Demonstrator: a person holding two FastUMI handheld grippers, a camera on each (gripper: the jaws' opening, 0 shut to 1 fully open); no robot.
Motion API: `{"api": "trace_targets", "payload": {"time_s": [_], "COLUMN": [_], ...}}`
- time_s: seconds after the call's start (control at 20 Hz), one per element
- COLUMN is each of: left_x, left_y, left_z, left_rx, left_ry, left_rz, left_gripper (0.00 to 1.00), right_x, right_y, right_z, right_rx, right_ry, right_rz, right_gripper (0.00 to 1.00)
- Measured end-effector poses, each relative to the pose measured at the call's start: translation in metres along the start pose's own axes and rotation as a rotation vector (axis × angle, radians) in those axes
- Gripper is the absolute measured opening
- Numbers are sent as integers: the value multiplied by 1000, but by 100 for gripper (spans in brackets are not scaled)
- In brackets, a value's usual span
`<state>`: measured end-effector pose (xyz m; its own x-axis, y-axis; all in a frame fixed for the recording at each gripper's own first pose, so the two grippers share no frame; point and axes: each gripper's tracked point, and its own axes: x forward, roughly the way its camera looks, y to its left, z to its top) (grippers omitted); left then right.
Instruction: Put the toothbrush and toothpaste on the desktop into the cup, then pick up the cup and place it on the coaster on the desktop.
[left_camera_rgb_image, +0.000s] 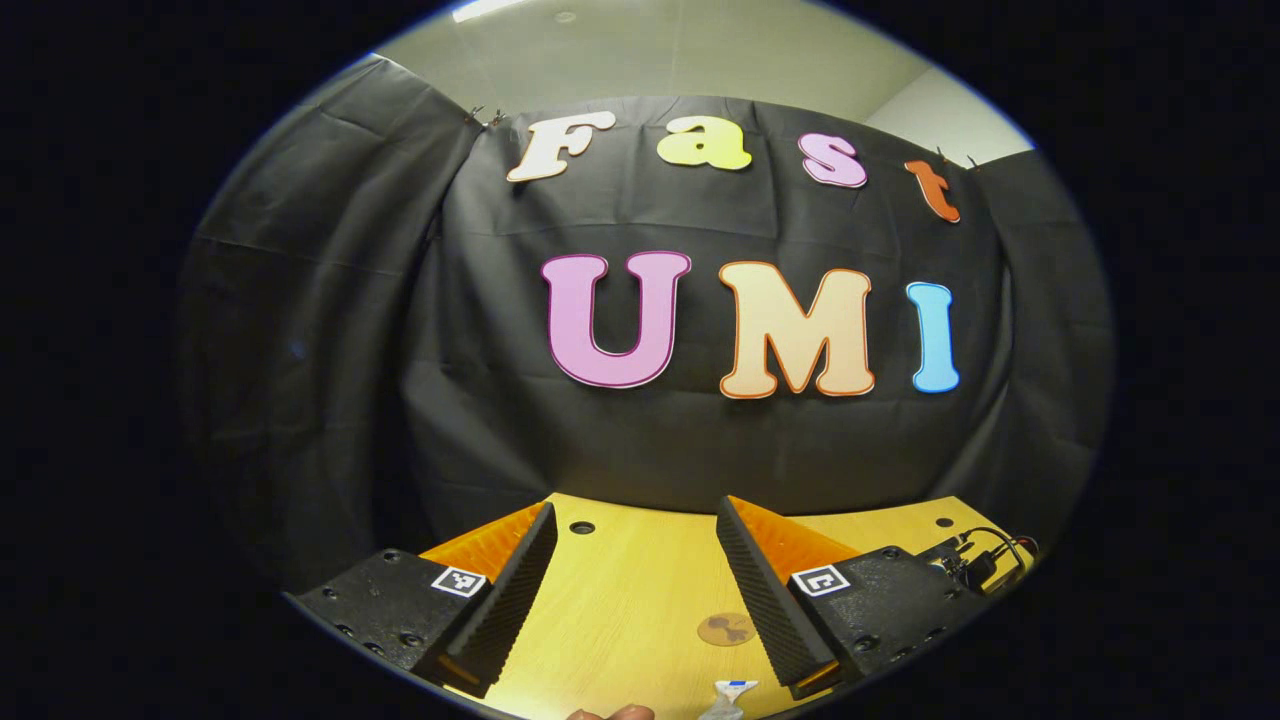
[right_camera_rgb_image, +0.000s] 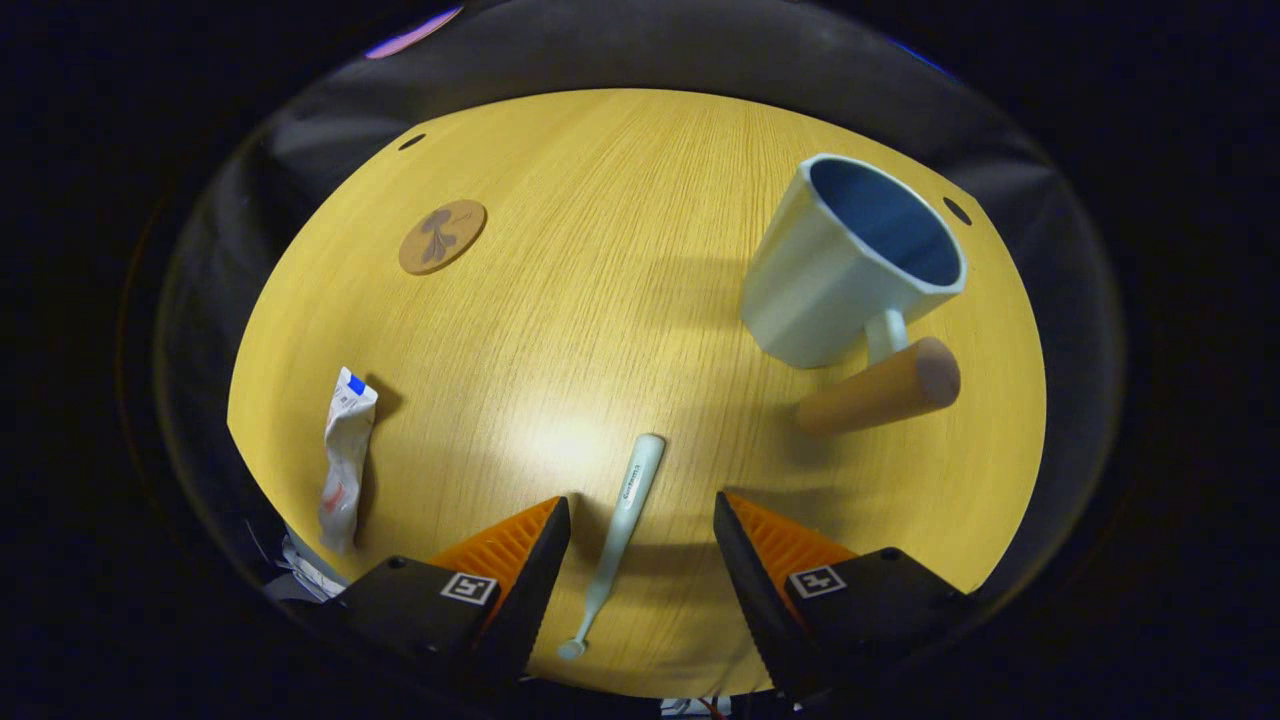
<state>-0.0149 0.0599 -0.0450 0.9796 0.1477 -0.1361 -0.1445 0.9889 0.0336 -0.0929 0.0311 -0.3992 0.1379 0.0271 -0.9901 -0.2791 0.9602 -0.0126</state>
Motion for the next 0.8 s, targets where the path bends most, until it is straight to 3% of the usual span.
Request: {"api": "trace_targets", "payload": {"time_s": [0.1,0.15,0.2,0.25,0.3,0.35,0.45,0.5,0.8], "left_x": [2,2,2,3,2,3,4,5,10], "left_y": [1,2,2,2,2,2,-1,-3,-25], "left_z": [-5,-9,-11,-13,-14,-15,-19,-22,-57], "left_rx": [4,7,10,11,11,11,13,14,14], "left_ry": [19,27,34,39,43,46,57,64,171], "left_rz": [5,8,8,7,5,2,-5,-8,-71], "left_gripper": [95,95,95,94,95,94,95,94,94], "right_x": [1,1,2,2,4,4,3,3,3], "right_y": [1,1,-1,-5,-8,-8,-9,-10,-10], "right_z": [0,1,2,2,1,1,1,2,3], "right_rx": [-8,-12,-12,-17,-20,-13,3,-3,10], "right_ry": [10,12,14,16,21,22,30,29,24], "right_rz": [10,9,0,-10,-22,-20,-15,-12,-7], "right_gripper": [84,74,75,63,60,39,18,14,14]}}
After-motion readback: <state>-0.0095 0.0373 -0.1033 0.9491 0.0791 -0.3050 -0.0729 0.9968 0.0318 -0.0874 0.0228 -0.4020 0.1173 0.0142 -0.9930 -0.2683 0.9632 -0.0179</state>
